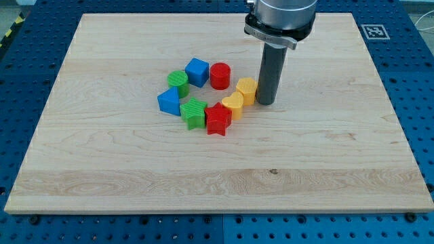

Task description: Move your arm towards blue cube

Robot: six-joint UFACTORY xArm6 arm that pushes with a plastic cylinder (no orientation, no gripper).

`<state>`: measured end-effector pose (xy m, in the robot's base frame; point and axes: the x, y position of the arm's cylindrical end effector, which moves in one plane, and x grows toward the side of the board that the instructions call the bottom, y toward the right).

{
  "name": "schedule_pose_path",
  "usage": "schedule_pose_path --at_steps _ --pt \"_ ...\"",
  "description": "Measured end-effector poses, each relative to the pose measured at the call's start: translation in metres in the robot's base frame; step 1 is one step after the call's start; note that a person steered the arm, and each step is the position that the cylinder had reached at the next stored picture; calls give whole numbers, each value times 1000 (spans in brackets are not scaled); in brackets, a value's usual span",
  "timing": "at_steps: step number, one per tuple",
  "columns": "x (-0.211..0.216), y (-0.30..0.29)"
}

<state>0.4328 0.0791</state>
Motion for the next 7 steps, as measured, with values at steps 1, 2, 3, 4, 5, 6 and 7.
schedule_pose_path --at_steps 1,2,3,4,5,6,7 --pt "-6 4" --pt "-6 15" --pt "-20 16" --pt "-46 16" --pt "-55 16" --pt "-81 1" --pt "-108 -31"
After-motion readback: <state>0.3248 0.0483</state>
